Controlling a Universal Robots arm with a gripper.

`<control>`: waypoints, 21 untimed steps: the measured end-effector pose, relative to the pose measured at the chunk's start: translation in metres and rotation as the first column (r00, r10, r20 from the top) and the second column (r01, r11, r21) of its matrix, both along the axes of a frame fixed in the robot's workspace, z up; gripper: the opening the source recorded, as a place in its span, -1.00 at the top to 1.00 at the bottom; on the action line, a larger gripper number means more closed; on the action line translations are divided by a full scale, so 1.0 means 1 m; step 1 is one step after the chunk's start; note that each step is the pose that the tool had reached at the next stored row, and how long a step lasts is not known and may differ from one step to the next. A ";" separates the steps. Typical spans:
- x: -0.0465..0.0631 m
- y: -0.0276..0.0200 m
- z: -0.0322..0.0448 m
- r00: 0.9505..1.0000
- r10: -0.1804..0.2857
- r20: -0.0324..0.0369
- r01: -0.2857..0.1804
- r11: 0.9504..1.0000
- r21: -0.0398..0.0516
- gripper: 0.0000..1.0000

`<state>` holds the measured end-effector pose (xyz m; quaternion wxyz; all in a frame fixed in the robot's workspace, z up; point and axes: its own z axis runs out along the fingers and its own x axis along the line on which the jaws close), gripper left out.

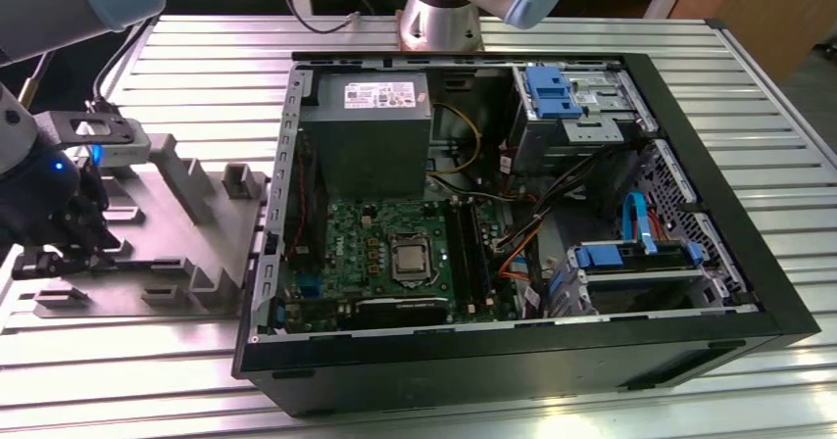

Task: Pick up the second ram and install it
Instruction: 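Pick up the second ram and move it above second insertion slot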

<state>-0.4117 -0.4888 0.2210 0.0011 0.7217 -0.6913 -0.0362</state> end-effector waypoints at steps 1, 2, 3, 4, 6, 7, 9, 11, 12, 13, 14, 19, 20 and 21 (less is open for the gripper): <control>0.000 0.0000 -0.0008 1.000 0.000 0.000 0.000 1.000 0.000 0.40; -0.001 0.0000 -0.0019 1.000 0.000 0.000 0.000 1.000 0.000 0.40; -0.002 0.0000 -0.0030 1.000 0.000 0.000 0.000 1.000 0.000 0.40; -0.003 0.0000 -0.0044 1.000 0.000 0.000 0.000 1.000 0.000 0.40; -0.005 0.0001 -0.0070 1.000 0.000 0.000 0.000 1.000 0.000 0.40; -0.006 0.0002 -0.0083 1.000 0.000 0.000 0.000 1.000 0.000 0.40; -0.007 0.0001 -0.0117 1.000 0.000 0.000 0.000 1.000 0.000 0.40; -0.007 0.0001 -0.0152 1.000 0.000 0.000 0.000 1.000 0.000 0.40; -0.007 0.0001 -0.0168 1.000 0.000 0.000 0.000 1.000 0.000 0.40; -0.007 0.0001 -0.0182 1.000 0.000 0.000 0.000 1.000 0.000 0.40; -0.008 0.0001 -0.0189 1.000 0.000 0.000 0.000 1.000 0.000 0.40; -0.008 0.0010 -0.0193 1.000 0.000 0.000 0.000 1.000 0.000 0.40; -0.008 0.0027 -0.0195 1.000 0.000 0.000 0.000 1.000 0.000 0.40; -0.008 0.0041 -0.0197 1.000 0.000 0.000 0.000 1.000 0.000 0.40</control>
